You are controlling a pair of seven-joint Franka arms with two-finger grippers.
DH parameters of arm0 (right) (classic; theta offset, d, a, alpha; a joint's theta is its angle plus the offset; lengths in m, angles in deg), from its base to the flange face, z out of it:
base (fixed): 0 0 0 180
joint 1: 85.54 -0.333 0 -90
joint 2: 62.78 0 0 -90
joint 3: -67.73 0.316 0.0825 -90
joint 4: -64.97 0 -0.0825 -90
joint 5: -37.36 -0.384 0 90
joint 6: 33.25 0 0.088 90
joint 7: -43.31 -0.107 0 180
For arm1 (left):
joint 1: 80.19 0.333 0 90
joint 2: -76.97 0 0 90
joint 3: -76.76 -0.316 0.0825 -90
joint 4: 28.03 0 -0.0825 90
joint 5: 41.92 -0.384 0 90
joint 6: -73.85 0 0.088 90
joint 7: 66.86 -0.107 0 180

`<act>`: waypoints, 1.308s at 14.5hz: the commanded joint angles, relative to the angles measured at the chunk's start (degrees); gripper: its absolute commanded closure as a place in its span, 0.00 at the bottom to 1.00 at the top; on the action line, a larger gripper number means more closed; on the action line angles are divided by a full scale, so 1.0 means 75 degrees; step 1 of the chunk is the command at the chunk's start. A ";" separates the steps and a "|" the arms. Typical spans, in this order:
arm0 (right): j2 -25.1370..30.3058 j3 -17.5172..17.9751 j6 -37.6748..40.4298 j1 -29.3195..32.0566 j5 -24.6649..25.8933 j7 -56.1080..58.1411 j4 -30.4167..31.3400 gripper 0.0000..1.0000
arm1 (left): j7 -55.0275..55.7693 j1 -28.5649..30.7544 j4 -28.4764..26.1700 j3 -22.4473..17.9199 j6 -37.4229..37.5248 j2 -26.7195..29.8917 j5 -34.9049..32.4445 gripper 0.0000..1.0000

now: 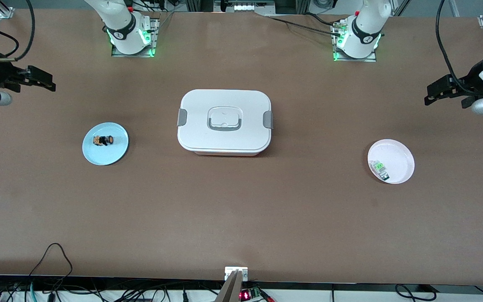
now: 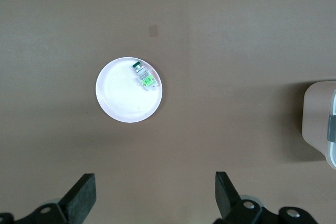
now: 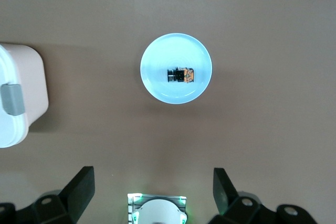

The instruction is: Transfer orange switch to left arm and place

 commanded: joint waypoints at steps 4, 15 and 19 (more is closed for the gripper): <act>-0.0915 0.0034 -0.0302 0.0013 0.0145 0.0237 -0.0061 0.00 | 0.0097 -0.0024 0.0132 0.0055 0.0142 0.0010 -0.0121 0.00; -0.1420 -0.0025 -0.2220 0.0071 0.0122 0.6044 0.1168 0.00 | 0.0155 -0.0036 0.0635 0.0067 0.1113 0.0045 -0.0133 0.00; -0.1362 -0.0025 -0.3159 0.0060 0.0168 0.7371 0.1801 0.00 | 0.0155 0.0034 0.0694 -0.0038 0.1173 0.0069 -0.0413 0.00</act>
